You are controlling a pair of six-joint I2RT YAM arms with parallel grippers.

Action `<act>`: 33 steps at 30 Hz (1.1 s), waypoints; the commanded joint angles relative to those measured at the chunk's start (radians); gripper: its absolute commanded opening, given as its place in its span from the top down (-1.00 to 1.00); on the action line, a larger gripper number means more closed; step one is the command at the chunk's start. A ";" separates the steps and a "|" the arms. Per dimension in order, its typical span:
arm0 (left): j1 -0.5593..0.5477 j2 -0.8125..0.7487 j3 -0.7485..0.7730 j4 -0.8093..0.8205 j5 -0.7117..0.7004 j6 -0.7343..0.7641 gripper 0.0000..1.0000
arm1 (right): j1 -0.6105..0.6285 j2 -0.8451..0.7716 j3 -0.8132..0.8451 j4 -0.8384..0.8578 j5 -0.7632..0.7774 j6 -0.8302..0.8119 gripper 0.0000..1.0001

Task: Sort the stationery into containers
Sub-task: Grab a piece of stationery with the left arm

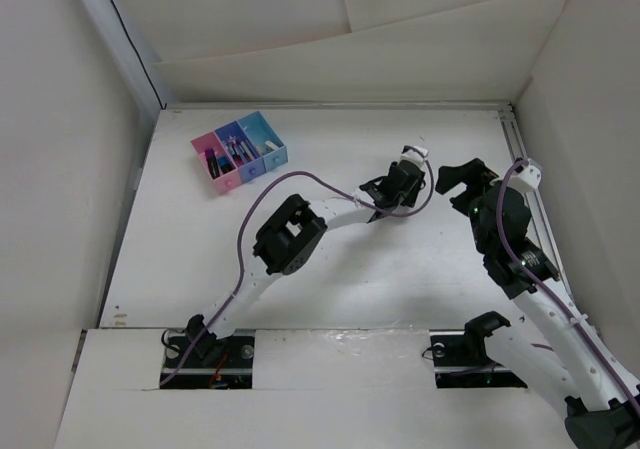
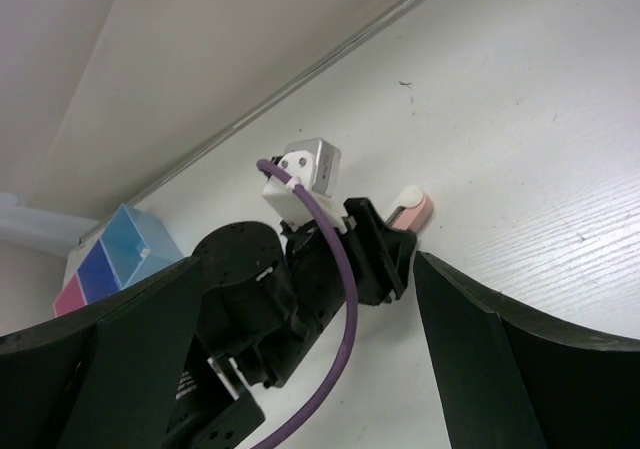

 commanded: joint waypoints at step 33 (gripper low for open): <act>-0.028 -0.203 -0.308 -0.047 -0.366 -0.110 -0.06 | 0.010 0.014 0.003 0.063 -0.046 -0.020 -0.83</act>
